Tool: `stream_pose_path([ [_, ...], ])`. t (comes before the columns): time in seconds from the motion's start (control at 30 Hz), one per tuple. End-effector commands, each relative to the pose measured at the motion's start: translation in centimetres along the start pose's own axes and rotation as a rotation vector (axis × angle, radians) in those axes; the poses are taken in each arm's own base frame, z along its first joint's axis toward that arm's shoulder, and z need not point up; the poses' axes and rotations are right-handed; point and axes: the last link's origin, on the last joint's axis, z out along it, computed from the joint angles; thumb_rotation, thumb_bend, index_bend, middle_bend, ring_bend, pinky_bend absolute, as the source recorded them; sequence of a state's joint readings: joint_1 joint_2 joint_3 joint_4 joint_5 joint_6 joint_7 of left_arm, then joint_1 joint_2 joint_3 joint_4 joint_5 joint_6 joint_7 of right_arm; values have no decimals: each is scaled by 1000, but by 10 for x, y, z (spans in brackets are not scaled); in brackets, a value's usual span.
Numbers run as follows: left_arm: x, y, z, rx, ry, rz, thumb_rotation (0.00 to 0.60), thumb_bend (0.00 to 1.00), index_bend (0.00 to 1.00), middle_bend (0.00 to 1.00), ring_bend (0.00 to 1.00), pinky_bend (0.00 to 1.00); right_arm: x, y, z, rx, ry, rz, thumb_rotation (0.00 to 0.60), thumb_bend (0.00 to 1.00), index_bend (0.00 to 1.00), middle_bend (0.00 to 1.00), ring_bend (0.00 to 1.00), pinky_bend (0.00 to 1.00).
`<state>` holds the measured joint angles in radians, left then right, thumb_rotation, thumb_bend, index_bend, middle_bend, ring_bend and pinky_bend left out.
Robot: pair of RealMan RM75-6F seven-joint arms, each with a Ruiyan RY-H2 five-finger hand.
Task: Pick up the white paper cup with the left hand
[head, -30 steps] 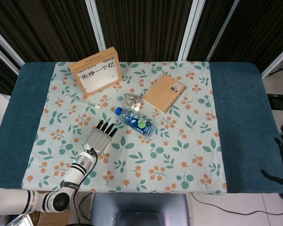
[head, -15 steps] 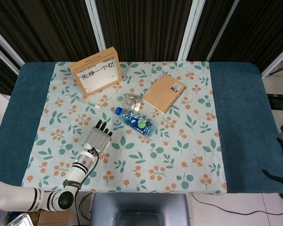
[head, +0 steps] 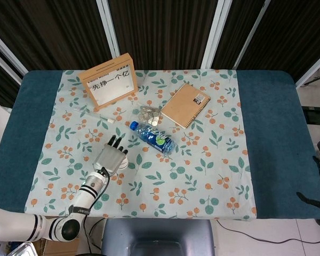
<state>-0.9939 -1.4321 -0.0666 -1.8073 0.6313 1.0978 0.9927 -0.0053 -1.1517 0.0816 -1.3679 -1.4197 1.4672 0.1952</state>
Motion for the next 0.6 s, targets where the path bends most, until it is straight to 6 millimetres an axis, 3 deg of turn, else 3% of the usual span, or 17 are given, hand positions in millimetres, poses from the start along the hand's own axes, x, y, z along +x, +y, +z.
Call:
stream_pose_path([
  [0.03,10,-7,-15,-95,109,-355,600,425,334,316,25,0,0,-1,0,2,0,1,600,99,0,0,0,0],
  [0.17,-10,-19,-18,-131,121,-601,600,419,341,324,31,13,-1,-3,1,8,-5,1,600,98,0,0,0,0],
  [0.33,-48,-29,-13,-137,83,-822,600,409,327,313,22,19,-2,-7,1,20,-9,-5,600,98,0,0,0,0],
  [0.6,-89,-32,0,-147,53,-980,600,390,315,264,0,9,2,-10,1,30,-3,-13,600,99,0,0,0,0],
])
